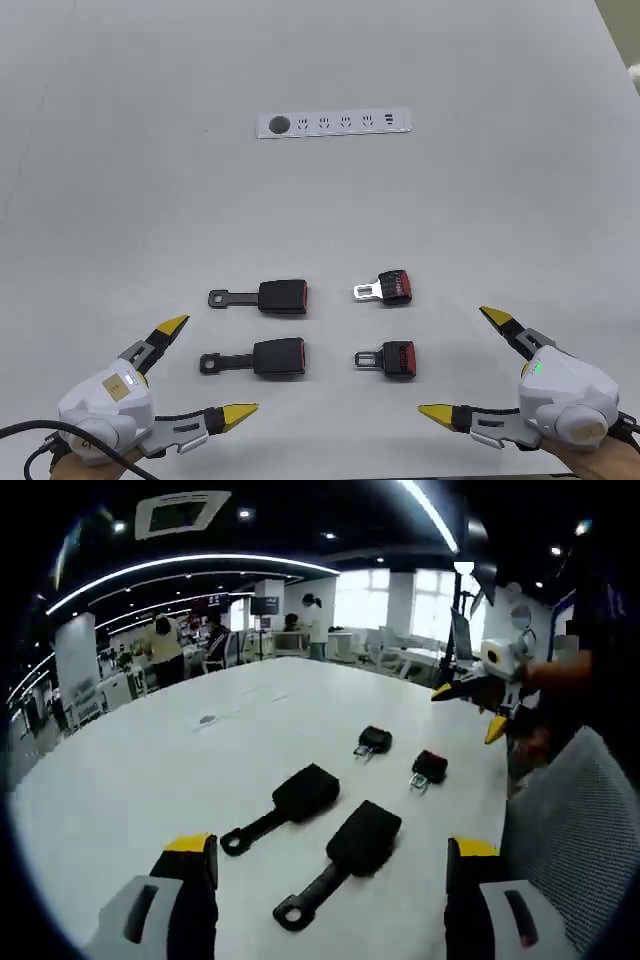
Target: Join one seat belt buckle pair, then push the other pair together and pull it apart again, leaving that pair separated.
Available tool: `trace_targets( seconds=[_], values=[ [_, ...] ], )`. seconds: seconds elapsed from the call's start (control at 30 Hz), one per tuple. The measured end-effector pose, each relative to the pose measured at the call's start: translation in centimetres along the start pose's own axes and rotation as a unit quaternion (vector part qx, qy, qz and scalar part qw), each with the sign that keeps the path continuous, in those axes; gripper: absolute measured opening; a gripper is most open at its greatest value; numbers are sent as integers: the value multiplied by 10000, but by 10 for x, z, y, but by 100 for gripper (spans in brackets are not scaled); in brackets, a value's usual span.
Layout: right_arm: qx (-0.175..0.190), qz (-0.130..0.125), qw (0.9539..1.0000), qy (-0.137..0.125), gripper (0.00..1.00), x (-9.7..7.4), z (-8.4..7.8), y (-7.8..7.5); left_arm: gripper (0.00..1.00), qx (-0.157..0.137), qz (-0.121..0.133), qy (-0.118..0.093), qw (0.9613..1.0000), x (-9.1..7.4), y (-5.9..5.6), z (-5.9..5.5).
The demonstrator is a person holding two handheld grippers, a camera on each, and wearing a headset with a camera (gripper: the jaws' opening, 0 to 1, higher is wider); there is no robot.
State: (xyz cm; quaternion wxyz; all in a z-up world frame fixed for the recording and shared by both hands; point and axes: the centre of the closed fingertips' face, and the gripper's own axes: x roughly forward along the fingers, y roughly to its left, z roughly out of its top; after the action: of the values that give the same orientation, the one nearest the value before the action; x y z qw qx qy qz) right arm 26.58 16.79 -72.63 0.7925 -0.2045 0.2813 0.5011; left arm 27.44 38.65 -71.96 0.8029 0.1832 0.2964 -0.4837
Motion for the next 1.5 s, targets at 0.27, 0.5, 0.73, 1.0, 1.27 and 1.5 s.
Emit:
trace_targets(
  seconds=[0.27,0.5,0.73,1.0,1.27,1.5],
  values=[
    [-387,318,9985,202,61,12,-3,5,63,411,-459,425,9972,18,-7,-15],
    [-551,498,9967,325,54,21,-7,8,57,623,-690,644,9936,29,-11,-14],
    [-746,676,9937,493,44,31,-14,12,50,866,-872,944,9879,37,-11,-25],
    [-802,802,9920,554,41,37,-16,13,45,949,-1036,1110,9838,42,-13,-31],
    [-819,797,9918,565,40,38,-17,12,42,999,-1065,1152,9825,44,-12,-34],
    [-867,815,9912,573,38,40,-16,12,39,1069,-1069,1198,9812,45,-10,-34]
  ],
)
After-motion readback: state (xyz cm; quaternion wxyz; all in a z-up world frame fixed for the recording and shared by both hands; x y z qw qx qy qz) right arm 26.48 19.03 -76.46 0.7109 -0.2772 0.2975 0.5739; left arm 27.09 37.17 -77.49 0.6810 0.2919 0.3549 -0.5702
